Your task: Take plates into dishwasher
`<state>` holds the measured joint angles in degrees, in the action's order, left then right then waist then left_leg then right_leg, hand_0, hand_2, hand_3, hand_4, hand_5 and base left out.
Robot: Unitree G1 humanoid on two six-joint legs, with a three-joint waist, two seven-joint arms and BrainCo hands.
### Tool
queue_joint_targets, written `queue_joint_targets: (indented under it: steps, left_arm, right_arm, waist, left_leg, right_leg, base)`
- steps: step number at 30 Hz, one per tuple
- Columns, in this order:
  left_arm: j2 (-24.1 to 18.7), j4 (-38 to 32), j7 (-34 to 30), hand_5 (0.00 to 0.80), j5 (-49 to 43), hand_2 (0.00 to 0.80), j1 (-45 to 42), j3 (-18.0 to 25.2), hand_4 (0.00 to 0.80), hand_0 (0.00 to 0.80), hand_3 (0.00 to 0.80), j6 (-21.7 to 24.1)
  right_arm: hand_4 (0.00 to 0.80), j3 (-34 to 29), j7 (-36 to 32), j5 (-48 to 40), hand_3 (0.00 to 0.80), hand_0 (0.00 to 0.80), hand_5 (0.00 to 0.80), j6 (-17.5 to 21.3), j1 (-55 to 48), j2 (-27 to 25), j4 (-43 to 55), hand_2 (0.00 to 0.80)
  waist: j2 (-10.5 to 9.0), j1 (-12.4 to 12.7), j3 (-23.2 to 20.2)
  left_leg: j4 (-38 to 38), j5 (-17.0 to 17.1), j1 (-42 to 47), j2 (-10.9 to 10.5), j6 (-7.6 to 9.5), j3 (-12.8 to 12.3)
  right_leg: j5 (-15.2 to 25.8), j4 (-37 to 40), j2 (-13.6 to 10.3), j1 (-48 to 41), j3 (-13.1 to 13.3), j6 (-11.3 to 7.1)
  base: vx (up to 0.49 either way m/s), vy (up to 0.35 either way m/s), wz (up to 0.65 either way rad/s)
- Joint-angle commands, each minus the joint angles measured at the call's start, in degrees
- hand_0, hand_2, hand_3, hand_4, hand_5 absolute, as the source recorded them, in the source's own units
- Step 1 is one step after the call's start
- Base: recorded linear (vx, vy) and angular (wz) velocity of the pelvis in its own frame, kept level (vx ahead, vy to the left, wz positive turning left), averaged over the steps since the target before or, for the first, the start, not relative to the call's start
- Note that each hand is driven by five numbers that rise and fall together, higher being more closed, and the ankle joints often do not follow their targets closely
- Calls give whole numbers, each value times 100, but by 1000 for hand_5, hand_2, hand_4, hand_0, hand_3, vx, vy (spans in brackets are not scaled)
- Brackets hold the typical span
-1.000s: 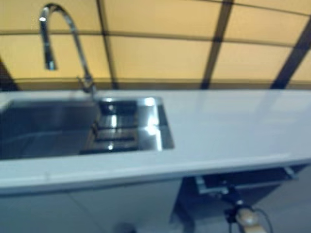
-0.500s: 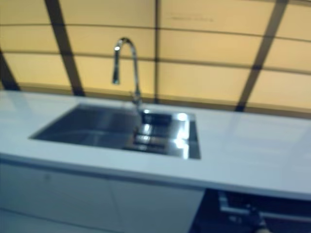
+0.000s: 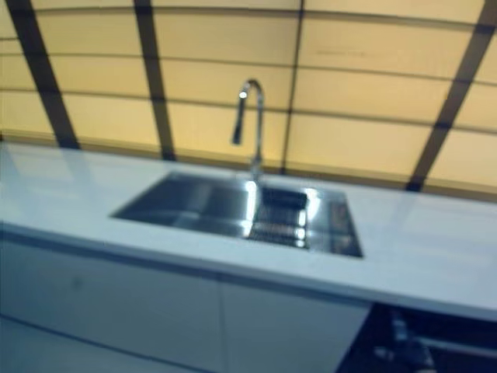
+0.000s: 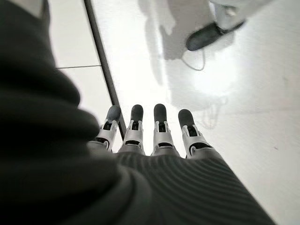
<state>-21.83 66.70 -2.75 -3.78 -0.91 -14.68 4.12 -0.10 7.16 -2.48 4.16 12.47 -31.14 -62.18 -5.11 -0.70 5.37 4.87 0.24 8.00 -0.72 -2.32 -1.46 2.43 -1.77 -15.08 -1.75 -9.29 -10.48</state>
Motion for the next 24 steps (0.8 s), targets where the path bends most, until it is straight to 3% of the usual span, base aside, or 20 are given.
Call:
queue_joint_targets:
  steps: [1, 3, 6, 10, 11, 12, 14, 19, 24]
  left_arm:
    - [18, 11, 32, 0, -80, 0, 263, 145, 0, 0, 0, -18]
    - [-49, 13, 42, 0, -14, 0, 223, 186, 0, 0, 0, -80]
    - [-160, 53, 8, 0, 29, 0, 287, 219, 0, 0, 0, -235]
    - [-165, 83, 78, 0, 143, 0, 418, 201, 0, 0, 0, -458]
    - [-158, 109, 79, 0, 148, 0, 469, 204, 0, 0, 0, -483]
    - [-89, 186, 126, 0, 202, 0, 476, 214, 0, 0, 0, -411]
    - [-26, 232, 171, 0, 254, 0, 447, 240, 0, 0, 0, -330]
    - [233, 192, 178, 0, 280, 0, 323, 314, 0, 0, 0, -168]
    - [364, 197, 226, 0, 314, 0, 295, 270, 0, 0, 0, -129]
  right_arm:
    - [0, 632, -531, 45, 0, 0, 0, -305, -783, 884, -390, 0]
    - [0, 622, -562, 77, 0, 0, 0, -372, -804, 913, -343, 0]
    - [0, 621, -524, -18, 0, 0, 0, -419, -895, 1006, -389, 0]
    - [0, 642, -530, -176, 0, 0, 0, -413, -957, 1095, -538, 0]
    - [0, 649, -528, -254, 0, 0, 0, -428, -979, 1151, -591, 0]
    - [0, 693, -518, -304, 0, 0, 0, -396, -1007, 1213, -647, 0]
    - [0, 722, -536, -288, 0, 0, 0, -383, -1013, 1240, -665, 0]
    - [0, 671, -277, -366, 0, 0, 0, -309, -1091, 1214, -497, 0]
    - [0, 483, 50, -489, 0, 0, 0, -117, -1236, 1174, -359, 0]
  waist:
    - [204, -18, 578]
    - [253, 15, 615]
    - [325, -11, 508]
    - [314, -22, 338]
    - [289, 12, 250]
    - [220, 53, 175]
    - [208, 56, 147]
    - [229, -22, 65]
    - [232, -132, 27]
  left_leg:
    - [-700, -1026, 211, 99, 152, -140]
    - [-667, -911, 134, 148, 225, -272]
    - [-525, -766, -1, 245, 381, -303]
    - [-328, -639, -65, 283, 470, -233]
    - [-294, -596, -122, 282, 482, -181]
    - [-294, -578, -157, 261, 423, -238]
    - [-280, -559, -155, 286, 358, -272]
    - [-73, -362, -66, 363, 157, -419]
    - [-29, -278, -99, 340, 108, -493]
  right_leg:
    - [1218, 655, 140, 997, -374, -106]
    - [1031, 211, 129, 873, -334, 10]
    - [612, -311, 272, 613, 42, 152]
    - [236, -468, 500, 297, 354, 204]
    - [-16, -348, 584, 67, 404, 197]
    - [43, 103, 616, -107, 289, 168]
    - [64, 283, 677, -153, 303, 176]
    - [-15, 590, 950, -356, 293, 372]
    - [-11, 656, 1051, -370, 305, 424]
  base:
    - [-230, 125, -6]
    - [-244, 80, -26]
    - [-227, -17, -29]
    - [-132, -121, -2]
    - [-116, -257, -1]
    - [-110, -270, 2]
    - [-87, -214, -12]
    - [-69, -110, -9]
    - [-64, -23, -1]
